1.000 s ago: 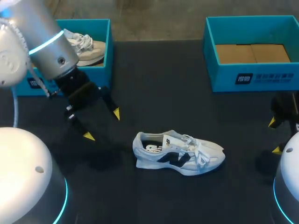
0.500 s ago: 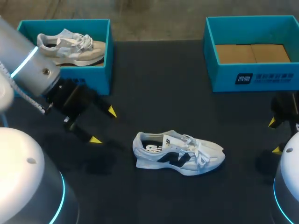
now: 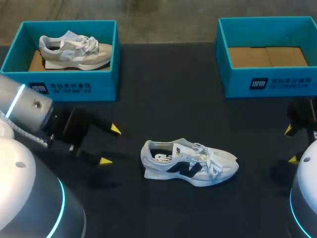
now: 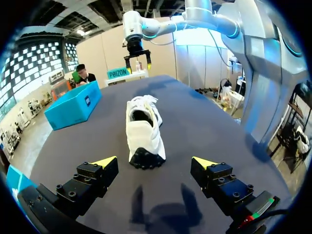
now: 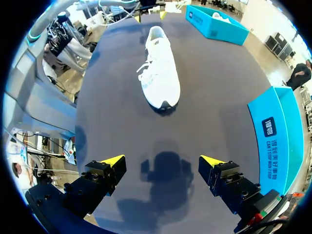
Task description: Take the shoe out of the shoebox, open the shoe tongue, remove and reinsert the insole, then place the shoe into the shoebox
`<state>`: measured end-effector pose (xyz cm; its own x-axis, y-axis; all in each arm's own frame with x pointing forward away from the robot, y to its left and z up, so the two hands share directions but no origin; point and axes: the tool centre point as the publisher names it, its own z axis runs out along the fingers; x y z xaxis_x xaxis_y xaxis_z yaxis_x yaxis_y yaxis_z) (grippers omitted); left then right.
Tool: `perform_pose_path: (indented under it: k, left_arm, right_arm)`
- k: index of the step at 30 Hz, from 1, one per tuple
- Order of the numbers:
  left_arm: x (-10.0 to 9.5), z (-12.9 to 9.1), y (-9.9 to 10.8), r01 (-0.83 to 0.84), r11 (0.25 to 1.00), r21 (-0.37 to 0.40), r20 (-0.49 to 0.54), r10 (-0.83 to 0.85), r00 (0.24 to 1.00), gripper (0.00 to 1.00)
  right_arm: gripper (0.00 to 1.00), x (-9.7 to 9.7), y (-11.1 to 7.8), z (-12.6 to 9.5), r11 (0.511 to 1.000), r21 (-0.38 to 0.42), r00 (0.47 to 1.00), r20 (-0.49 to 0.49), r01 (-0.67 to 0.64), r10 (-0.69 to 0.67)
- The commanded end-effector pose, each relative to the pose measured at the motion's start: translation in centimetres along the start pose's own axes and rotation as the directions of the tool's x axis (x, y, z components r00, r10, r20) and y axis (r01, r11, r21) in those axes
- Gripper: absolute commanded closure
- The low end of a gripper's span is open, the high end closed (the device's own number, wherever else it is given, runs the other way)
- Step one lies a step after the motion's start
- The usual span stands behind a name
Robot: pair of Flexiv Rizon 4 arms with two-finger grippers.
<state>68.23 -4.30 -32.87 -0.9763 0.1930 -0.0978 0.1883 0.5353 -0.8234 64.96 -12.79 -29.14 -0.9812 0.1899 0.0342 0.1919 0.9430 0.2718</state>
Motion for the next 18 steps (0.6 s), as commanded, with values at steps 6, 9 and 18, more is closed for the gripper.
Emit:
perform_pose_path:
  k: [6,9,18]
  left_arm:
    - [-0.1,0.8,0.9,0.018,0.999,0.032,0.011,-0.019,1.0,0.0]
    - [-0.1,0.8,0.9,0.018,0.999,0.032,0.011,-0.019,1.0,0.0]
    - [-0.6,2.8,3.1,0.112,0.983,0.146,0.025,-0.116,0.993,0.0]
  right_arm:
    - [0.0,0.1,0.0,0.0,1.0,0.001,1.0,0.003,0.0,0.0]
    - [0.0,0.1,0.0,0.0,1.0,0.001,1.0,0.003,0.0,0.0]
    - [0.0,0.1,0.0,0.0,1.0,0.001,1.0,0.003,0.0,0.0]
